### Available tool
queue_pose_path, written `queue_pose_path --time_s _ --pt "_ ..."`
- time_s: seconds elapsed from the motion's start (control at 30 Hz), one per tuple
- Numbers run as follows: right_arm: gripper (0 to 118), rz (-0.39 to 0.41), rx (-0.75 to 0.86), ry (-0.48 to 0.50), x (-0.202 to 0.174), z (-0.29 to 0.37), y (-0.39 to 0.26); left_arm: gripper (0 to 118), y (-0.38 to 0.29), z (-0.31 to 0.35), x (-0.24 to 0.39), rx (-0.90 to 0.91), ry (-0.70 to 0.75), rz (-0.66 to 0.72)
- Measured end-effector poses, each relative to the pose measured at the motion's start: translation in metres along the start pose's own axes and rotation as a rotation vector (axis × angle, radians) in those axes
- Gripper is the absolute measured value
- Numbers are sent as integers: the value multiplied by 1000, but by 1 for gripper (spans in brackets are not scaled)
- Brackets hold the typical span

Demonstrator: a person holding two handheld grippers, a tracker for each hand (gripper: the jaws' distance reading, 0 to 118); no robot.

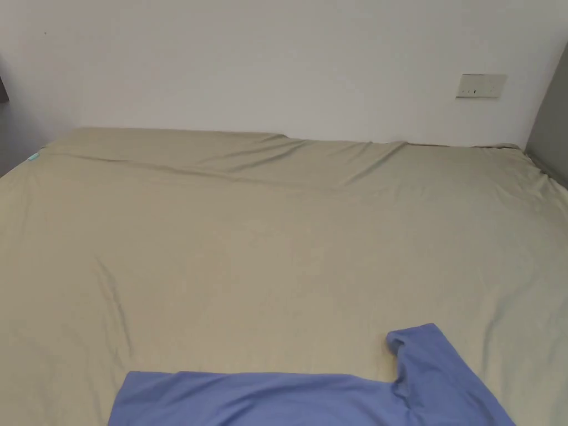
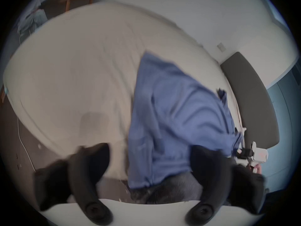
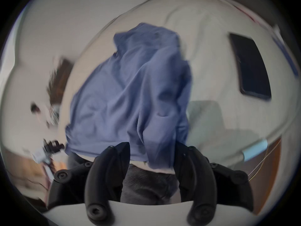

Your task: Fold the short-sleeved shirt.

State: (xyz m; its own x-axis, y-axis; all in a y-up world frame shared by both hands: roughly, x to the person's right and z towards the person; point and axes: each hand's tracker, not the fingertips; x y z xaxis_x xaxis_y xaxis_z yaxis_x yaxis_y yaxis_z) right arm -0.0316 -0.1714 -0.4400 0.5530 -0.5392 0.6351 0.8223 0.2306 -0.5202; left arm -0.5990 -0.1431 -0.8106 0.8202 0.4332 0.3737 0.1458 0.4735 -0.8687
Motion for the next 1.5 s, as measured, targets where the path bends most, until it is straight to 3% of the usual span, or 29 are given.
queue_pose_path --time_s 0.07,0.17,0.27,0.33,0.43,0.47,0.5,0.53,0.57,0.6,0.63,0.77,0.87,0.93,0.97,1.0,1.03,1.07,1.1,1.2,1.27,1.5 --pt "79 -5 50 -31 -1 17 7 112 38 5 12 134 34 -44" --pt "79 134 179 -172 -16 34 27 112 91 -26 29 263 42 -132" --pt "79 217 400 -330 -35 38 44 112 130 -94 53 161 94 -160" --pt "79 317 507 -349 -49 39 52 111 143 -143 59 65 123 -142" --pt "79 452 437 -315 -69 32 78 103 145 -214 50 -130 202 -176" --pt "79 472 414 -313 -77 28 88 103 136 -227 54 -162 248 -231" --pt "79 499 407 -305 -83 21 97 103 125 -217 64 -51 310 -400" --pt "79 532 403 -298 -86 14 107 101 125 -213 74 -38 334 -476" --pt "79 561 395 -304 -89 4 119 89 126 -206 77 -44 299 -494" --pt "79 573 378 -315 -90 -8 135 67 125 -199 80 -7 272 -469" --pt "79 573 346 -325 -91 -25 152 2 120 -192 79 51 295 -487" --pt "79 514 218 -356 -81 -94 211 4 122 -174 80 43 229 -428" --pt "75 426 66 -282 -70 -142 230 4 127 -159 82 53 194 -399" --pt "67 394 -20 -350 -69 -168 224 4 126 -154 83 59 179 -400" --pt "64 511 121 -394 -83 -156 214 4 126 -149 85 61 176 -411" --pt "41 523 86 -414 -90 -153 210 4 127 -145 87 60 166 -420" --pt "7 504 74 -312 -92 -144 207 4 128 -139 85 70 148 -436" --pt "7 449 50 -233 -88 -137 200 4 129 -135 86 87 153 -455" --pt "7 452 8 -157 -85 -130 198 4 130 -131 88 83 152 -464" --pt "7 521 95 -214 -99 -86 183 4 128 -112 86 89 133 -466" --pt "7 478 134 -172 -102 -53 182 4 125 -95 80 105 98 -445" --pt "7 335 236 -101 -58 35 163 4 104 -38 59 115 60 -453"
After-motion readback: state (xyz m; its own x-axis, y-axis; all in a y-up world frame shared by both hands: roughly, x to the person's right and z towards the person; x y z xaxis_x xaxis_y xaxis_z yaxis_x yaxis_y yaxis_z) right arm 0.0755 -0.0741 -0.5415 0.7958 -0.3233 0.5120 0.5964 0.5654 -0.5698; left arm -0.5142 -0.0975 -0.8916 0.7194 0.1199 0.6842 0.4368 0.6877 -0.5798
